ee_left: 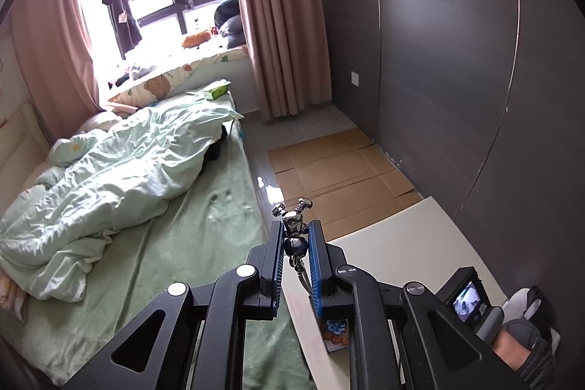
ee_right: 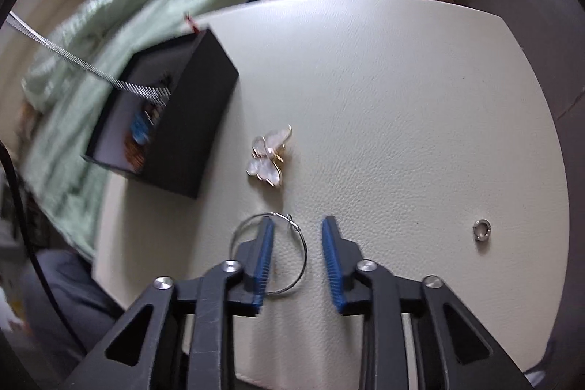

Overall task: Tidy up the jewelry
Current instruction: 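Lift the silver chain into the box with the left tool while the right tool carries the hoop there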

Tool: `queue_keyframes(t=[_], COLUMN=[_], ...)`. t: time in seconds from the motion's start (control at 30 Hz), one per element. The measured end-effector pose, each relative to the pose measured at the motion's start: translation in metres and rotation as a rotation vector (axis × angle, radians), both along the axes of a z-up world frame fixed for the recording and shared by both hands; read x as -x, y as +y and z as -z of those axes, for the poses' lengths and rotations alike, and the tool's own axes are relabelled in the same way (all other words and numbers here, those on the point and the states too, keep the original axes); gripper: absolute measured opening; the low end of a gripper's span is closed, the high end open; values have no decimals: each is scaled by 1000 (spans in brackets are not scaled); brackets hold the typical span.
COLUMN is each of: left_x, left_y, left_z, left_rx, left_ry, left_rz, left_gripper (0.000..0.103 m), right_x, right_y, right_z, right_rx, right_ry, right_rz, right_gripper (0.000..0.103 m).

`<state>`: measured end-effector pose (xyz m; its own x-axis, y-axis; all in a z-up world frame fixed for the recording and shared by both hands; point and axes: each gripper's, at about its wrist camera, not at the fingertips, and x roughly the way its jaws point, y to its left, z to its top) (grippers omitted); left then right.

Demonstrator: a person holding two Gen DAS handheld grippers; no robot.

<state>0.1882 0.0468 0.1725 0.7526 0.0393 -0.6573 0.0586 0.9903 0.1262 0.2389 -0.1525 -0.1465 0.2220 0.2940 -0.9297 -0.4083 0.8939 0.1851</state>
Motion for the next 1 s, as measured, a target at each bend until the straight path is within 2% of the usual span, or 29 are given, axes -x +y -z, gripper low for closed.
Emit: queue_keyframes(t=[0.07,0.17,0.5,0.7,0.9,0.93,0.97,1.0], left_x=[-3,-9,-32,-41,-42,-42,-41,-39], left_y=[-2,-5,-13,-14,-8,-6,-3,0], left_z=[5,17,81,128,177,185,193,196], left_rx=[2,23,125,193,298,309,323,335], left_ry=[13,41,153,220,263,275,279,271], left_rz=[3,17,53,66,64,52,40,34], left_gripper=[14,14,14,14,16,23,41,53], right_x=[5,7,23,23,15,16,16,16], right_y=[6,3,-20,-25,-21,-21,-20,-19], right_z=[1,1,-50,-66,-81,-83,-85,-87], right_rx=[69,90,-79,-177,-296,-309,-328,-352], right_ry=[-43,-53,-162,-209,-252,-255,-259,-264], right_rz=[-30,-30,7,50,91,94,96,97], right_gripper=[9,4,4,4,4,4,4,4])
